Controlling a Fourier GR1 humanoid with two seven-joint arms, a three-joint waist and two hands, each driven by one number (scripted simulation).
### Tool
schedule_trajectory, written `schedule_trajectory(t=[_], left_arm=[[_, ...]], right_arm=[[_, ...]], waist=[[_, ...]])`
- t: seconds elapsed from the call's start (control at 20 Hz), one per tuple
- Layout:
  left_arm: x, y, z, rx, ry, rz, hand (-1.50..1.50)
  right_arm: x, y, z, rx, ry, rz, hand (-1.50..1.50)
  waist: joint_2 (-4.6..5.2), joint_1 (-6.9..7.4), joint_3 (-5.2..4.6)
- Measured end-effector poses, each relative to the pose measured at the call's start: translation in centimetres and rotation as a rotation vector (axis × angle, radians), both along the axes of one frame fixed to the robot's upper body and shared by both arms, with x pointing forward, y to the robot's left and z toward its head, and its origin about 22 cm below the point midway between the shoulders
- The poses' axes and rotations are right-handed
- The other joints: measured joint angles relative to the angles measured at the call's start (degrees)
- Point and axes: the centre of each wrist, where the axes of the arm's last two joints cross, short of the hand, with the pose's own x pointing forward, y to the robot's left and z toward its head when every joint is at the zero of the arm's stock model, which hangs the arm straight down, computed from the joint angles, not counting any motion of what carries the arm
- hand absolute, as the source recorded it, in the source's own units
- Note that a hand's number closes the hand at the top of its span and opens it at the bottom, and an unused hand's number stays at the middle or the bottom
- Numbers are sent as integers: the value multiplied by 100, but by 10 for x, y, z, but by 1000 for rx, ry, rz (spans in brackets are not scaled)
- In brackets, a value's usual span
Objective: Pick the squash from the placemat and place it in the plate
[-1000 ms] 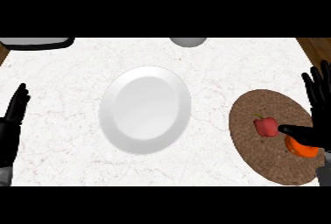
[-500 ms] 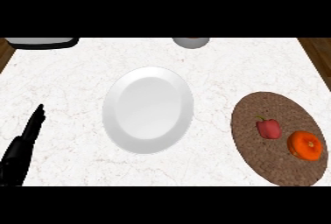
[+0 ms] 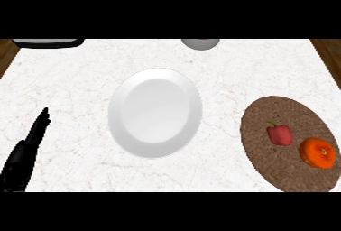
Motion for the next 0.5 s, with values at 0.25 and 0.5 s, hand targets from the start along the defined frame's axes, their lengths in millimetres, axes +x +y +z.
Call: schedule_trajectory(t=[0.25,0.5], left_arm=[[2,1,6,5,-1,-12,0],[9,-5,2,3,-4,-20,0]], right_arm=[[0,-16,19,-105,209,48,-150],[21,-25,37,-156,377,94,-150]], waist=[[7,56,3],[16,90,4]])
